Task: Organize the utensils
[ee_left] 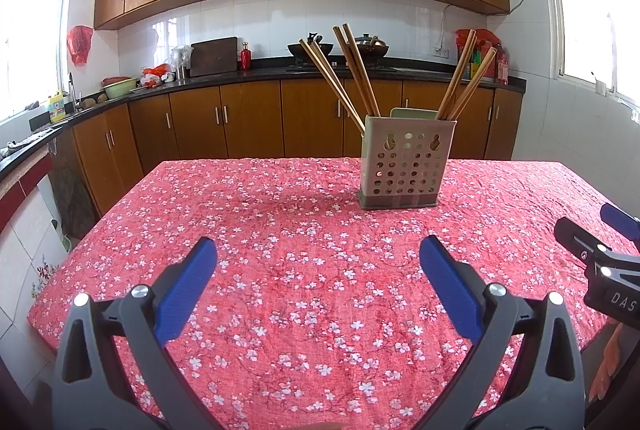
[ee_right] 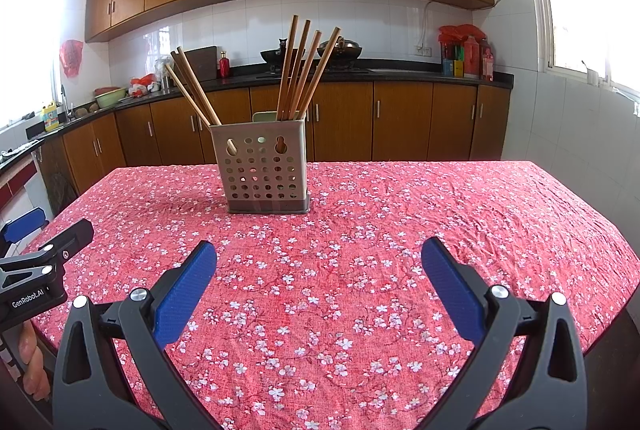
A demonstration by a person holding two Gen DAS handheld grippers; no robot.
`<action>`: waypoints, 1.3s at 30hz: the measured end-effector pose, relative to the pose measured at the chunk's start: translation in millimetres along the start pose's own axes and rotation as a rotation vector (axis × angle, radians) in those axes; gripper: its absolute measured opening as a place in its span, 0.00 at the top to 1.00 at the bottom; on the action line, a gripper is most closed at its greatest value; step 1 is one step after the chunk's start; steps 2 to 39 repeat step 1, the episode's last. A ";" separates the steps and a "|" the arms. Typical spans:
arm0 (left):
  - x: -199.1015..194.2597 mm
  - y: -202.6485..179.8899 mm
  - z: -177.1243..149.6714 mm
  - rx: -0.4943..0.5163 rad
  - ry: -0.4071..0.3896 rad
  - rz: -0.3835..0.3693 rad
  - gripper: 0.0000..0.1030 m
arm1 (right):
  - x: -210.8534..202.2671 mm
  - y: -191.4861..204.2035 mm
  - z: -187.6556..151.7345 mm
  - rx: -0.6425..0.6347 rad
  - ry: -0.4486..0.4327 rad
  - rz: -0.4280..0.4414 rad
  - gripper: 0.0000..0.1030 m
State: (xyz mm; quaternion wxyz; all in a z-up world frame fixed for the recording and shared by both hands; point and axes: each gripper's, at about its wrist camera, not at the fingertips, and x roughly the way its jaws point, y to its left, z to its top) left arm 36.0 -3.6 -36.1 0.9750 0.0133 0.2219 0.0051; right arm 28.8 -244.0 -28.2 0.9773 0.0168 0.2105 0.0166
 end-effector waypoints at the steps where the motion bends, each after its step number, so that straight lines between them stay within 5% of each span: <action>1: 0.2 0.0 0.2 0.000 0.000 0.001 0.04 | 0.0 -0.1 0.0 0.000 0.000 0.000 0.02; 39: 0.2 0.0 0.2 0.000 0.000 0.001 0.04 | 0.0 -0.1 0.0 0.000 0.000 0.000 0.02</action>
